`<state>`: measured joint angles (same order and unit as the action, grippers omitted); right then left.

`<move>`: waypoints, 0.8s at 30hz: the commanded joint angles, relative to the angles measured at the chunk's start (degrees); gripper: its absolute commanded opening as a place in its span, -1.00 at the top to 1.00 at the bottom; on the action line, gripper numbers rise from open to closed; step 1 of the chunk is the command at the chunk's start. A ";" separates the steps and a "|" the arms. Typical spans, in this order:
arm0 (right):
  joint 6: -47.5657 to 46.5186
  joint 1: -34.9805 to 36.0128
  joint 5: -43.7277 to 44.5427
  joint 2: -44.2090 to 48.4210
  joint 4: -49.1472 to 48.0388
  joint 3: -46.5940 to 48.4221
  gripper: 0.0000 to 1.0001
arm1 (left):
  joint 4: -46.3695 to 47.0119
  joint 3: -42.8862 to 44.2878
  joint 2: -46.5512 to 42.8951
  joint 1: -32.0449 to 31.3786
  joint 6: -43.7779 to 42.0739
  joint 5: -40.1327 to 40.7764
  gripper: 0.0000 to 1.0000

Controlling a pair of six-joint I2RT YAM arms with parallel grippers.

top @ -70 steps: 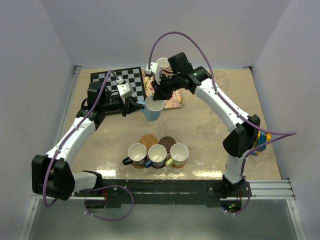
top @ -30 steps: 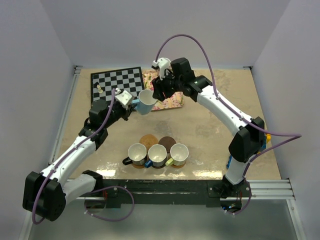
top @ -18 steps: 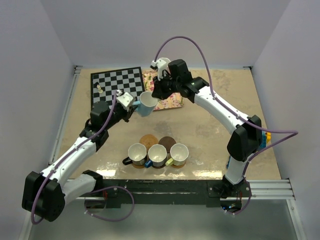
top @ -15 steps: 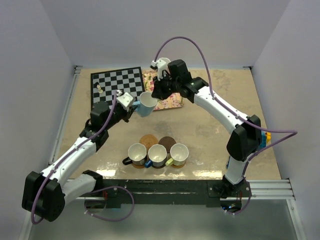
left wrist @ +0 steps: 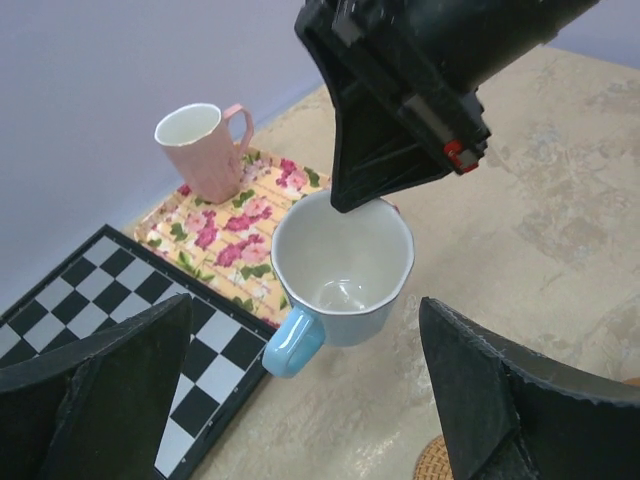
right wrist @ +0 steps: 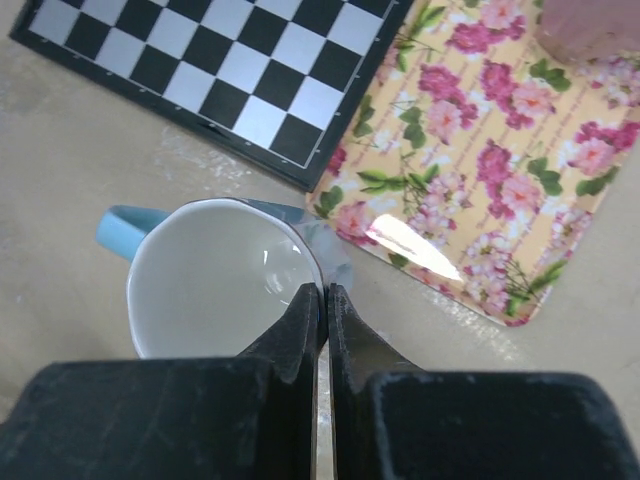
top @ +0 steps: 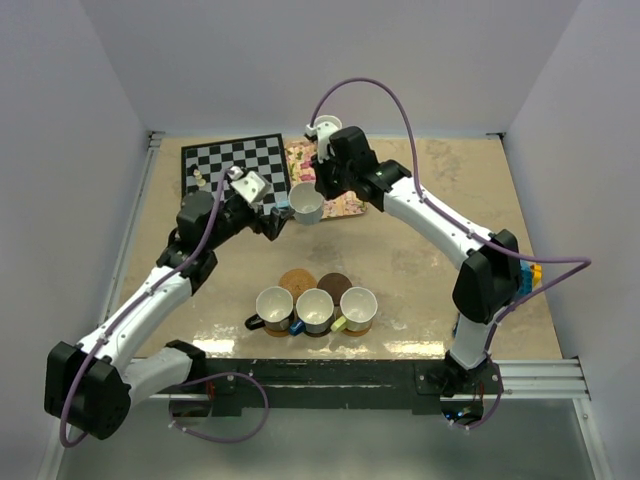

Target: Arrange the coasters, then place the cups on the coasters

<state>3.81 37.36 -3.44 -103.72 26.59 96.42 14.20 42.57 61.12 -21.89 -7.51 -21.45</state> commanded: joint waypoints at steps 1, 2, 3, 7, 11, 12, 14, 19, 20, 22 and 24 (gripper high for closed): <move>-1.09 0.43 8.62 3.09 -0.06 4.21 1.00 | 0.22 3.84 -2.06 1.31 1.35 -3.33 -1.00; -1.18 0.60 8.80 3.00 0.56 4.04 1.00 | 0.48 4.10 -2.23 2.72 2.49 -4.64 -1.00; -1.18 0.95 8.80 3.26 0.74 3.60 1.00 | 0.92 4.54 -2.15 4.64 4.24 -5.96 -1.00; 0.84 2.09 8.28 5.28 -1.01 -0.17 1.00 | 6.28 4.19 -2.59 13.96 13.21 -9.75 -1.00; 3.73 4.99 8.72 5.90 -3.03 -1.94 1.00 | 2.51 5.42 -2.68 16.53 12.78 -0.02 -1.00; 4.44 5.43 8.02 6.25 -3.99 -2.72 1.00 | 1.55 5.42 -2.76 16.53 12.69 3.49 -1.00; 6.37 6.66 7.75 6.34 -5.75 -4.30 1.00 | 0.31 5.60 -2.76 16.53 12.61 9.38 -1.00; 9.63 9.83 8.98 6.86 -7.07 -6.86 1.00 | -1.97 5.68 -3.20 16.53 12.69 23.44 -1.00; 10.07 10.35 9.15 7.13 -7.43 -7.56 1.00 | -2.24 5.60 -3.29 16.53 12.69 24.69 -1.00; 11.21 11.32 9.42 8.27 -8.04 -9.22 1.00 | -2.51 5.51 -3.47 16.53 12.52 25.32 -1.00; 12.26 12.20 9.86 9.32 -8.74 -10.98 1.00 | -2.42 5.42 -3.38 16.53 12.43 25.41 -1.00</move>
<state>11.64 48.27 5.06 -101.58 25.23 86.72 11.49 45.65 59.00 -5.63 3.97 -1.91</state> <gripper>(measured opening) 0.026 0.997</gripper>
